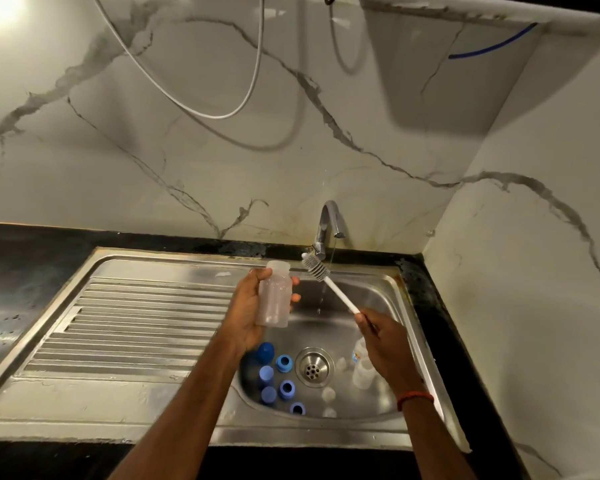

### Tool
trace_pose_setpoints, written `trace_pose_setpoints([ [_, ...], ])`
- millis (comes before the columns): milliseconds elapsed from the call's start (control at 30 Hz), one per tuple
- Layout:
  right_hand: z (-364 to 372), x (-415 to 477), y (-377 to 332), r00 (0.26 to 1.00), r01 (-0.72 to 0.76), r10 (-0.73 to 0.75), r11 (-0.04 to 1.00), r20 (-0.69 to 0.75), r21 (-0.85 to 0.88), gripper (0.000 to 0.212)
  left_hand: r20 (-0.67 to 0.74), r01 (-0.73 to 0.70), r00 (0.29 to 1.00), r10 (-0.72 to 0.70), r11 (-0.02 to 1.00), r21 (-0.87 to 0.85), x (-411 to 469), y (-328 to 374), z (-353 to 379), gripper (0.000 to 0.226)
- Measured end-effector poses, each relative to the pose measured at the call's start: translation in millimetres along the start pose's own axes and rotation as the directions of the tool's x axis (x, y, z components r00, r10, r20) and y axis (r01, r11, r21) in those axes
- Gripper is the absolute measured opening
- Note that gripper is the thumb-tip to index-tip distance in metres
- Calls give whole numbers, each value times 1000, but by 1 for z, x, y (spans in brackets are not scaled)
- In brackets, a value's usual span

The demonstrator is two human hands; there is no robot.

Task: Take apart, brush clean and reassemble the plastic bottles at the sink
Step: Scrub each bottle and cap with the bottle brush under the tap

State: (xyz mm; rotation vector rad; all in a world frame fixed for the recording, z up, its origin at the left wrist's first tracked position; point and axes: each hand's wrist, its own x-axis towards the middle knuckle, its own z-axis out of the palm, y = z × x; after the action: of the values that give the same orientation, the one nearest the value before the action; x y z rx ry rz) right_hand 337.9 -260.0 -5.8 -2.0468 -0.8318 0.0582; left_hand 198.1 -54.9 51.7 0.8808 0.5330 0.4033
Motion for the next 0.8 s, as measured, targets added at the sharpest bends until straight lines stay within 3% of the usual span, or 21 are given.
trace_pose_setpoints([
  [133,3,14,17,976,-219,219,965,-19,-145,25,-57,2,998,-4,1000,-31,4,1,-2,47],
  [267,10,34,22,955,-291,297,938,6,-188,21,-92,17,996,-22,998,-55,7,0,-3,49],
  [567,11,49,10,944,-329,329,944,-6,-21,17,-116,4,993,-13,997,-71,7,-5,-11,33],
  [800,5,16,-3,950,-312,303,933,75,179,14,-176,19,983,-48,987,-159,16,-13,-11,42],
])
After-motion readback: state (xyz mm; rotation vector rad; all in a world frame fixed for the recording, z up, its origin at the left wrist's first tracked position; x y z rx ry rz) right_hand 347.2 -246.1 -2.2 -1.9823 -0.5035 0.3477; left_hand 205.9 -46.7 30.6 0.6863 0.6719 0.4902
